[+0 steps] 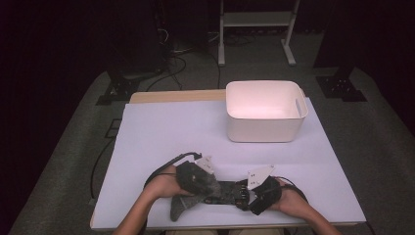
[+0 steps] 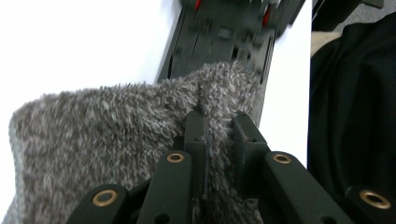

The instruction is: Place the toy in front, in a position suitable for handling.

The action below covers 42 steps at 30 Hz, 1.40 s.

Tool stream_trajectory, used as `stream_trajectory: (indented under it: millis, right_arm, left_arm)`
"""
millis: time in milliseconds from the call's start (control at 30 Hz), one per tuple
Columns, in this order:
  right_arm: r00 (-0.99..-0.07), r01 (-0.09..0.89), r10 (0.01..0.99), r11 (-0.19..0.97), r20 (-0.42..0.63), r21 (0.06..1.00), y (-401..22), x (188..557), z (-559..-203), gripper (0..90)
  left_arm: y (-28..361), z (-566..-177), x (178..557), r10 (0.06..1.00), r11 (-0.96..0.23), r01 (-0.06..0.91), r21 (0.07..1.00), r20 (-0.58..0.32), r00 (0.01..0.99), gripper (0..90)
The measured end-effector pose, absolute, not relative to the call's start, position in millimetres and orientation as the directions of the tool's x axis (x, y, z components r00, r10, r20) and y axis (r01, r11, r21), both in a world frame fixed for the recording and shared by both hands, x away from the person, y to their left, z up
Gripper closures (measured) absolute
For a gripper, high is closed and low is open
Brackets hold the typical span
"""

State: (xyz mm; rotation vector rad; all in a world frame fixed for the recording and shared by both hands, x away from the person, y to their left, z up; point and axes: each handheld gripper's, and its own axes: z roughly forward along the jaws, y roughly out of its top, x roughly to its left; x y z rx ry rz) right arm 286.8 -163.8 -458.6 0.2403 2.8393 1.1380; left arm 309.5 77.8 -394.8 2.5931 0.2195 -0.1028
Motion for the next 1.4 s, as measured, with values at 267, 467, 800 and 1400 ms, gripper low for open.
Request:
stream_trajectory:
  millis: [267, 467, 800, 1400]
  right_arm:
    - [-0.986, 0.110, 0.168, 0.709, -0.015, 0.697, -164.5, 286.6, -459.5, 23.3]
    - [-0.985, 0.117, 0.172, 0.706, -0.009, 0.699, -163.9, 285.4, -459.2, 23.2]
    - [-0.986, 0.108, 0.165, 0.709, -0.016, 0.697, -164.5, 286.9, -459.5, 23.2]
    - [-0.980, 0.066, 0.177, 0.714, -0.089, 0.697, -156.7, 283.0, -456.8, 23.2]
  left_arm:
    - [50.9, -393.7, 312.2, 0.080, -0.858, 0.131, 0.497, -0.123, 0.989, 78.6]
    - [74.8, -396.8, 323.0, 0.162, -0.852, 0.193, 0.486, -0.105, 0.981, 78.6]
    - [103.2, -400.0, 336.2, 0.235, -0.825, 0.277, 0.493, -0.147, 0.961, 78.4]
    - [40.4, -396.0, 330.7, 0.099, -0.840, 0.157, 0.520, -0.138, 0.985, 78.0]
